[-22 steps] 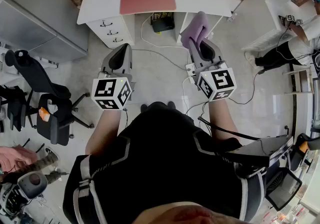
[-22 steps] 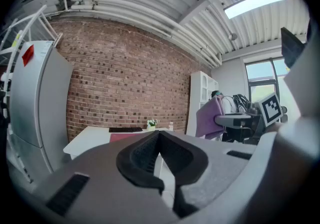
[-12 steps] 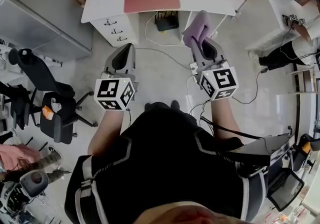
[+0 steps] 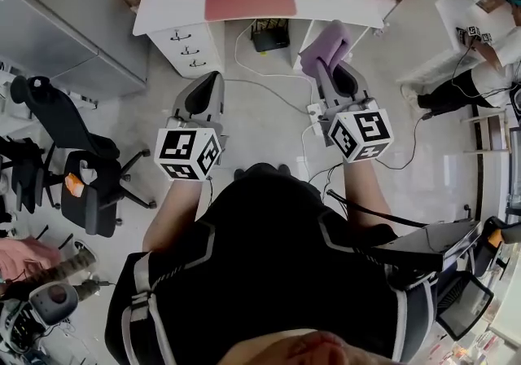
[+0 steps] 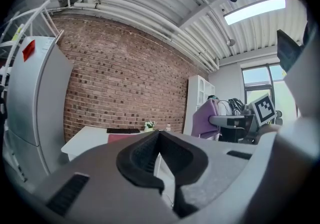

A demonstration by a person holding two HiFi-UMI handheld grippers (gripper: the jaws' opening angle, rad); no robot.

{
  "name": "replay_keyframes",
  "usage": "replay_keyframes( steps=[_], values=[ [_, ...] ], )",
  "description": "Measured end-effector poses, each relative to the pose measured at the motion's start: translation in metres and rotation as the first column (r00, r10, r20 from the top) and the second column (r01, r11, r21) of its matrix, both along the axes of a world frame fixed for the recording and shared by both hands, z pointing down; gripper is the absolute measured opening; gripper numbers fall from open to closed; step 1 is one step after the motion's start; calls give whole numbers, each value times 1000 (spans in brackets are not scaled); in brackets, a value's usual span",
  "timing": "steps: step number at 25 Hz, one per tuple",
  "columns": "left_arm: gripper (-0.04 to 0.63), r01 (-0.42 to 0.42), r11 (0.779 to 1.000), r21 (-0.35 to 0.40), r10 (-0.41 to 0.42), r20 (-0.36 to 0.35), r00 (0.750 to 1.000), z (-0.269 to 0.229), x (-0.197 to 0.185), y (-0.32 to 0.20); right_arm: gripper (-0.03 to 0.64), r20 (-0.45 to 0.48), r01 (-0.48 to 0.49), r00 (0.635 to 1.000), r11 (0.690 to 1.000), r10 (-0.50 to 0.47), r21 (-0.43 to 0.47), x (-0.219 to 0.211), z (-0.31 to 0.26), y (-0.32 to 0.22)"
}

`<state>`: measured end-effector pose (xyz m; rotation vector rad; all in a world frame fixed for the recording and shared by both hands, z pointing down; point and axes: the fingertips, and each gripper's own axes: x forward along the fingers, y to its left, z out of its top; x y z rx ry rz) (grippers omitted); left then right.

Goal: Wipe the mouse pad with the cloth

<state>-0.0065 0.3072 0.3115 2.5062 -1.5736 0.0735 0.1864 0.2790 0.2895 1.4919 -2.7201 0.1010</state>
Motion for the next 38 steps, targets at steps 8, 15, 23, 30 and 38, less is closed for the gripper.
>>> replay_keyframes(
  steps=[8, 15, 23, 30, 38],
  values=[
    [2, -43, 999, 26, 44, -18, 999, 0, -18, -2, 55, -32, -27, 999, 1000, 28, 9, -20, -1, 3],
    [3, -76, 997, 9, 76, -34, 997, 11, -29, -1, 55, -29, -72, 997, 997, 72, -4, -24, 5, 3],
    [2, -49, 999, 16, 49, -15, 999, 6, -23, -38, 55, -15, -46, 999, 999, 46, -3, -15, 11, -38],
    [3, -27, 999, 23, 27, 1, 1000, -1, -4, -87, 55, 26, -21, 999, 1000, 21, -5, 5, 15, -92],
    [2, 8, 1000, 2, -8, 31, 999, 4, 12, -138, 55, 58, 27, 998, 1000, -27, -4, 15, 18, -149]
  ],
)
